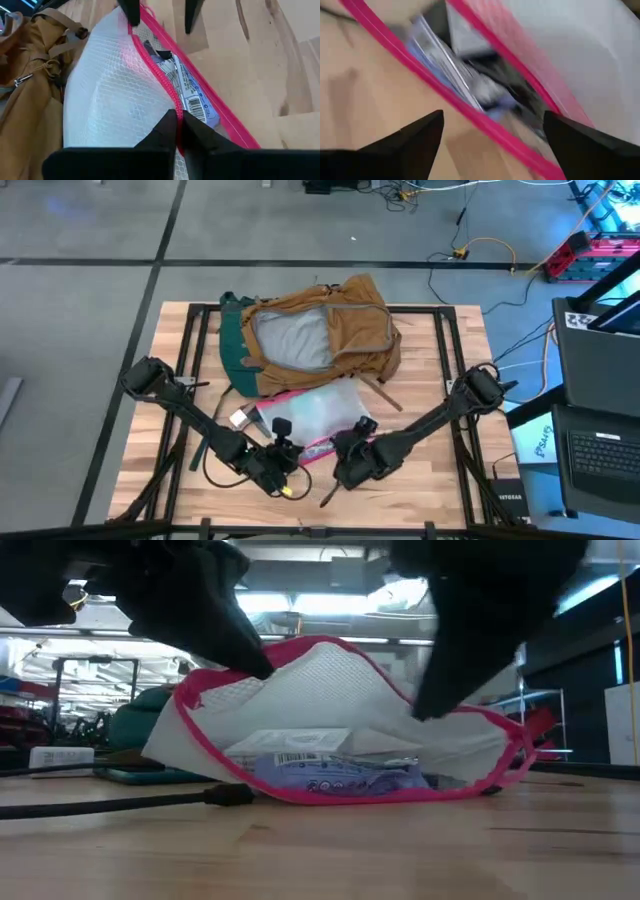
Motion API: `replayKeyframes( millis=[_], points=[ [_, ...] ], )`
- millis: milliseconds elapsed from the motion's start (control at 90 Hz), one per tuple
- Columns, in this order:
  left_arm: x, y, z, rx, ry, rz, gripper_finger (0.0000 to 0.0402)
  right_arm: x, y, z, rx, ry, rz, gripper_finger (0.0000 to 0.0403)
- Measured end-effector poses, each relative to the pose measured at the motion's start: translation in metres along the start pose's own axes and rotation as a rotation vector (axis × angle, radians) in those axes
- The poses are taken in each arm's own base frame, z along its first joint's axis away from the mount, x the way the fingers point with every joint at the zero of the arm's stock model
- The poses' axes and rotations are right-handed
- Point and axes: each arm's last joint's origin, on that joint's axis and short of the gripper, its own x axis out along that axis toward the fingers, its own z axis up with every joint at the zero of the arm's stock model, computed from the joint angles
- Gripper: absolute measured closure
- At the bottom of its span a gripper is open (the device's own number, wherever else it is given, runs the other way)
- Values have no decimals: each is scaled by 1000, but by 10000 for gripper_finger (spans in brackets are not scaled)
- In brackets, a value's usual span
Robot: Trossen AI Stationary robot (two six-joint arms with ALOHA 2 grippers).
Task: Unpack backpack
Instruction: Close the pink zipper pouch
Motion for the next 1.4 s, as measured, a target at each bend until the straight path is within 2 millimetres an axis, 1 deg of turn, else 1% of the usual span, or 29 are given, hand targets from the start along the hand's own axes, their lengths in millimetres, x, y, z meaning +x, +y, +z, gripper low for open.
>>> replayKeyframes(
  millis=[133,244,333,578,700,844,1133,1256,1400],
  points=[
    [0,0,0,1,2,4,401,-6,-5,-15,1,39,-95,100],
    [0,0,0,3,3,6,401,-8,-14,-20,42,72,-198,119],
    [0,0,0,2,3,9,401,-6,-18,-24,62,80,-254,134],
    [0,1,-4,6,28,13,401,-5,-16,-24,83,77,-251,160],
    [0,1,-5,9,37,14,401,-7,-7,-27,47,55,-182,161],
    [0,1,-5,7,37,14,401,-14,4,-36,13,62,-116,162],
    [0,1,-5,3,36,13,401,-26,-5,-56,120,83,-265,162],
    [0,1,-4,2,36,13,401,-26,-9,-55,158,29,-307,162],
    [0,1,-5,2,36,13,401,-24,-11,-51,171,28,-316,162]
  ],
)
